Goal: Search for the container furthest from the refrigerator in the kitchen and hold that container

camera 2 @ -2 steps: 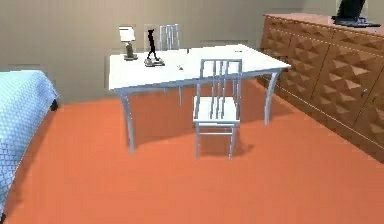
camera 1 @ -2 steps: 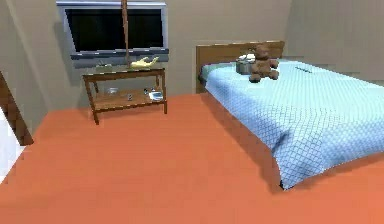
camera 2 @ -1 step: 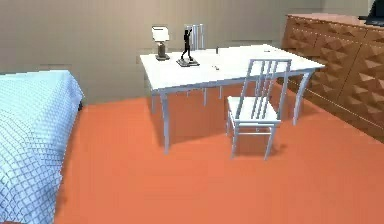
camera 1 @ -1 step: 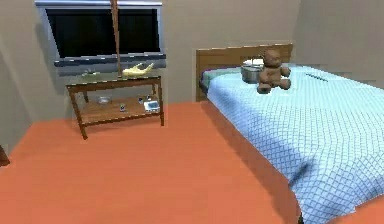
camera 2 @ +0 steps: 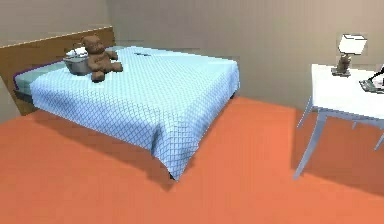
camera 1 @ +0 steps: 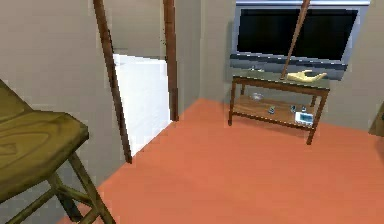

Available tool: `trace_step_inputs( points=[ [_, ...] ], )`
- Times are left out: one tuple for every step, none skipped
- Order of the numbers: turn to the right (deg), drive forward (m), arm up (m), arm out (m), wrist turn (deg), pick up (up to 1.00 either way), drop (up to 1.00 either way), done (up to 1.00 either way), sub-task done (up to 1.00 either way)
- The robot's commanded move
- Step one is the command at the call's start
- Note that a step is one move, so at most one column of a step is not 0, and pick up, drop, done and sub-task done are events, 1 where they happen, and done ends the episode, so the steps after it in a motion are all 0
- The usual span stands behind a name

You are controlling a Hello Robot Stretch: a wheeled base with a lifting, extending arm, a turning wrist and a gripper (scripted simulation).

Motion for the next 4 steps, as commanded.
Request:
trace_step_inputs(
  points=[
    [-6.0, 0.00, 0.00, 0.00, 0.0, 0.00, 0.00, 0.00, 0.00],
    [0.0, 0.65, 0.00, 0.00, 0.0, 0.00, 0.00, 0.00, 0.00],
    [-6.0, 0.00, 0.00, 0.00, 0.0, 0.00, 0.00, 0.00, 0.00],
    [0.0, 1.00, 0.00, 0.00, 0.0, 0.00, 0.00, 0.00, 0.00]
  ],
)
